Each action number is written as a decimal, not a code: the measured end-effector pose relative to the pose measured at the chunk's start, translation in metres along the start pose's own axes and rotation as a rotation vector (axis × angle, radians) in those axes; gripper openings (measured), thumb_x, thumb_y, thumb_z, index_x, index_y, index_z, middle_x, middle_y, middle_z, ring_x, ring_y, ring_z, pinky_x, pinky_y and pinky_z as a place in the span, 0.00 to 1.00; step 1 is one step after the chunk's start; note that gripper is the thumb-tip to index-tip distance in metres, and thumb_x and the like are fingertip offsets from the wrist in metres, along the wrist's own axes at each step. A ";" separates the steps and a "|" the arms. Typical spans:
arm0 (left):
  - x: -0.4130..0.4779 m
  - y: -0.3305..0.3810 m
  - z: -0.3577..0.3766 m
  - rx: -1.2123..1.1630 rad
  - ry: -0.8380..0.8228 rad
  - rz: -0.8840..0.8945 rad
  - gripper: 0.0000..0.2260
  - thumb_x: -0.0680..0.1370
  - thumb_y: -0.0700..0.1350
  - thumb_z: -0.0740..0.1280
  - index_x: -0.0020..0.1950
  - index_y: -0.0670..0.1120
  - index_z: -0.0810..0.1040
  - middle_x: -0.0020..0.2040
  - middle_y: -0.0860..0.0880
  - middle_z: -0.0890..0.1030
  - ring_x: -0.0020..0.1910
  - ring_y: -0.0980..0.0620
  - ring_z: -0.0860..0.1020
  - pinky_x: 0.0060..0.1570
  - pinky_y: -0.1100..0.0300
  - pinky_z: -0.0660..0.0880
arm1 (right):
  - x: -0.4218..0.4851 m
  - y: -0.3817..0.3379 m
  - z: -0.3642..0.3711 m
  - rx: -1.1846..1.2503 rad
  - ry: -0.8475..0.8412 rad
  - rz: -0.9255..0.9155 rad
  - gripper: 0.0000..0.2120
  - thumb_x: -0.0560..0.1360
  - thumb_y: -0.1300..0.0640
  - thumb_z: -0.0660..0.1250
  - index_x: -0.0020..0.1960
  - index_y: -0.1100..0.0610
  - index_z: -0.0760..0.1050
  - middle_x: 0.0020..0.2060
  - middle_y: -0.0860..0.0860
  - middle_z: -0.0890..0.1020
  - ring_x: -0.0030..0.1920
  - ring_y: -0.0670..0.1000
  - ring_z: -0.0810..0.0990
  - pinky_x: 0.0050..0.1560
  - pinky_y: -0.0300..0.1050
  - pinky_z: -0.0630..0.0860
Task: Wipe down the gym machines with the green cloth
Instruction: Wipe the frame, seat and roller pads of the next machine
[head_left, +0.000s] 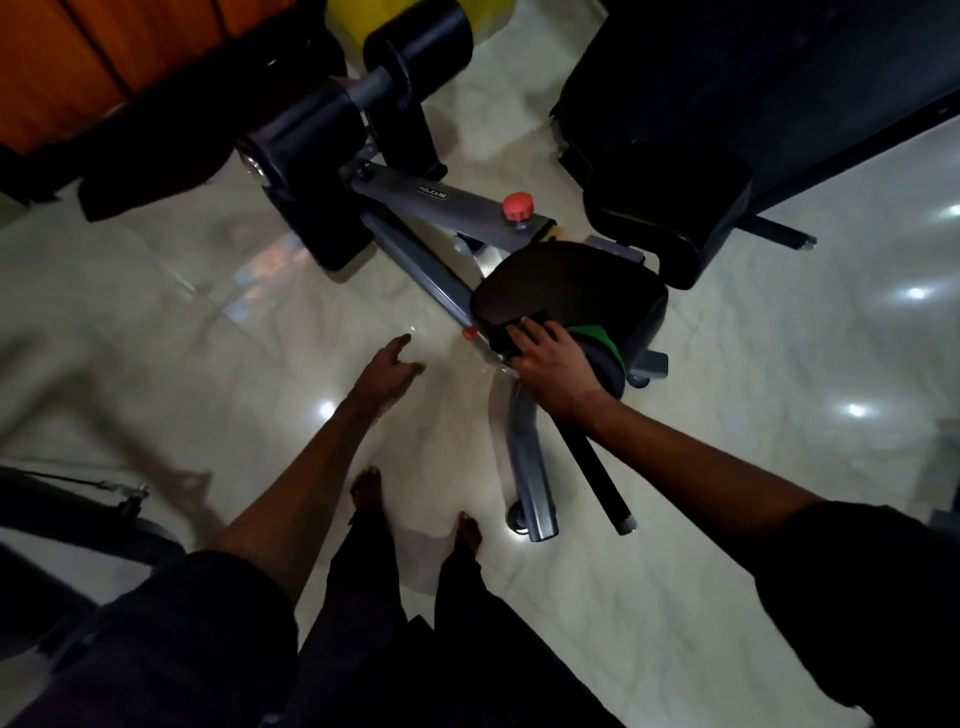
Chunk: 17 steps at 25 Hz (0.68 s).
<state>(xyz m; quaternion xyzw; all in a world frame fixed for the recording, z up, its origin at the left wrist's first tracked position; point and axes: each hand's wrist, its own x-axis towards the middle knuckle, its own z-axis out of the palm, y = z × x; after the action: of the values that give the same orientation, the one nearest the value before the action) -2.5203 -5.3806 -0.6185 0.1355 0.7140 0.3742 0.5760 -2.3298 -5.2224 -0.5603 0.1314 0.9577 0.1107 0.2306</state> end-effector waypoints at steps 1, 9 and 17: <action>-0.001 -0.003 -0.004 0.006 0.002 -0.002 0.28 0.81 0.42 0.66 0.80 0.49 0.60 0.78 0.43 0.63 0.75 0.45 0.64 0.63 0.59 0.64 | 0.001 0.001 0.000 0.006 -0.016 -0.015 0.14 0.70 0.61 0.68 0.54 0.59 0.84 0.61 0.62 0.78 0.64 0.66 0.76 0.63 0.59 0.73; 0.004 -0.014 -0.023 0.093 -0.129 0.034 0.37 0.81 0.42 0.67 0.81 0.57 0.47 0.77 0.43 0.59 0.68 0.44 0.69 0.62 0.57 0.66 | 0.077 -0.016 0.000 -0.031 -0.247 -0.011 0.23 0.79 0.56 0.60 0.74 0.50 0.70 0.77 0.57 0.63 0.77 0.61 0.61 0.74 0.55 0.59; 0.018 0.000 0.006 0.218 0.008 0.202 0.33 0.81 0.44 0.67 0.81 0.50 0.54 0.79 0.43 0.61 0.73 0.42 0.67 0.69 0.53 0.68 | 0.063 0.002 0.007 0.082 -0.233 -0.009 0.23 0.77 0.56 0.64 0.72 0.53 0.72 0.77 0.56 0.64 0.77 0.60 0.61 0.75 0.55 0.59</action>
<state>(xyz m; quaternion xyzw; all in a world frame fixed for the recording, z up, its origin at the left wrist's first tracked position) -2.5204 -5.3670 -0.6322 0.2671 0.7353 0.3511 0.5145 -2.3808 -5.2006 -0.5918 0.1485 0.9287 0.0542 0.3355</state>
